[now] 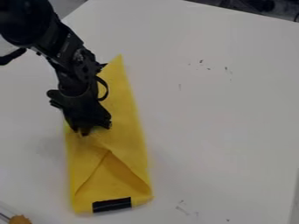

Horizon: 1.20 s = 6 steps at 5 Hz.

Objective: Unfold the cloth from left to right

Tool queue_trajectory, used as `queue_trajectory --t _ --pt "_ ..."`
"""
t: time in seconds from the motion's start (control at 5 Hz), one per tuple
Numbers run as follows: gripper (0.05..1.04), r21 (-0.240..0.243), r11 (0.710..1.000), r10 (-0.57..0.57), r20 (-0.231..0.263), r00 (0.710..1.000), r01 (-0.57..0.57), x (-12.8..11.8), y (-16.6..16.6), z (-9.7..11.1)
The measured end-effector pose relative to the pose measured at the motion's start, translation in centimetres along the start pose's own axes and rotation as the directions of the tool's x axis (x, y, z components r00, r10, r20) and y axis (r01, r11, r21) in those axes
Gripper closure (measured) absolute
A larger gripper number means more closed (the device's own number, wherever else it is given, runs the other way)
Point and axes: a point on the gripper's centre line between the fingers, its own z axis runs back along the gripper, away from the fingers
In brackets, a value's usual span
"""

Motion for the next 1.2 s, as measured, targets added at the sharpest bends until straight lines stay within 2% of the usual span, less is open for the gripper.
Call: queue_trajectory --t 0.2,0.4,0.6,0.8,1.0,1.2 --pt "1.003 0.002 1.000 0.007 -0.005 1.000 -0.007 0.0 -0.1 0.0" --pt "1.018 0.036 0.999 -0.031 -0.007 0.999 0.032 1.2 -0.8 1.3" --pt "1.020 0.074 0.994 -0.078 0.029 0.996 0.076 3.9 -2.8 3.7" --pt "1.021 0.047 0.993 -0.109 0.076 0.991 0.106 6.6 -5.7 5.0" --pt "1.021 -0.024 0.987 -0.155 0.069 0.986 0.157 7.8 -8.2 3.9" --pt "1.021 -0.091 0.977 -0.183 0.083 0.980 0.190 8.9 -10.2 3.0"
